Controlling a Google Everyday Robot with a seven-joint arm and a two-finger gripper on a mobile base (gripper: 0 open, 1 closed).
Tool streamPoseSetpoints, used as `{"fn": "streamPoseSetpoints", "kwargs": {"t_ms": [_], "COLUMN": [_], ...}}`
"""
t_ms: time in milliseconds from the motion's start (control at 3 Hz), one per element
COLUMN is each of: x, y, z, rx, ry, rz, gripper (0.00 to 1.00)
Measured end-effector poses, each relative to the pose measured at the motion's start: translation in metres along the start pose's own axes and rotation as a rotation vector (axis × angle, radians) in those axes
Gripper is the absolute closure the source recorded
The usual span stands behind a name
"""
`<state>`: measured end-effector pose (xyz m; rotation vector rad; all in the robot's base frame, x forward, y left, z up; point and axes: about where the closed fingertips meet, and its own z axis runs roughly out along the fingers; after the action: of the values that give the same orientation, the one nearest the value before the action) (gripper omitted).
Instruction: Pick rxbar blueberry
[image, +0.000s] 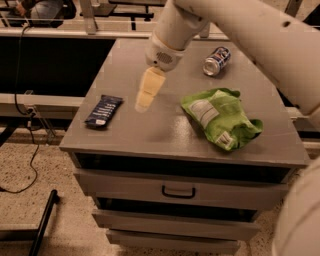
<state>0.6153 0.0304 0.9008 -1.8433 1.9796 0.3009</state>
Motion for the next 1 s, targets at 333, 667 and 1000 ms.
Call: {"fn": "streamPoseSetpoints", "kwargs": {"t_ms": [333, 667, 1000], "x": [-0.024, -0.044, -0.059], "y": [0.0, 0.001, 0.002], "z": [0.027, 0.047, 0.067], "rx": [-0.011, -0.018, -0.023], "ry": [-0.009, -0.024, -0.035], "rz": [-0.003, -0.01, -0.009], "gripper": [0.0, 0.0, 0.0]}}
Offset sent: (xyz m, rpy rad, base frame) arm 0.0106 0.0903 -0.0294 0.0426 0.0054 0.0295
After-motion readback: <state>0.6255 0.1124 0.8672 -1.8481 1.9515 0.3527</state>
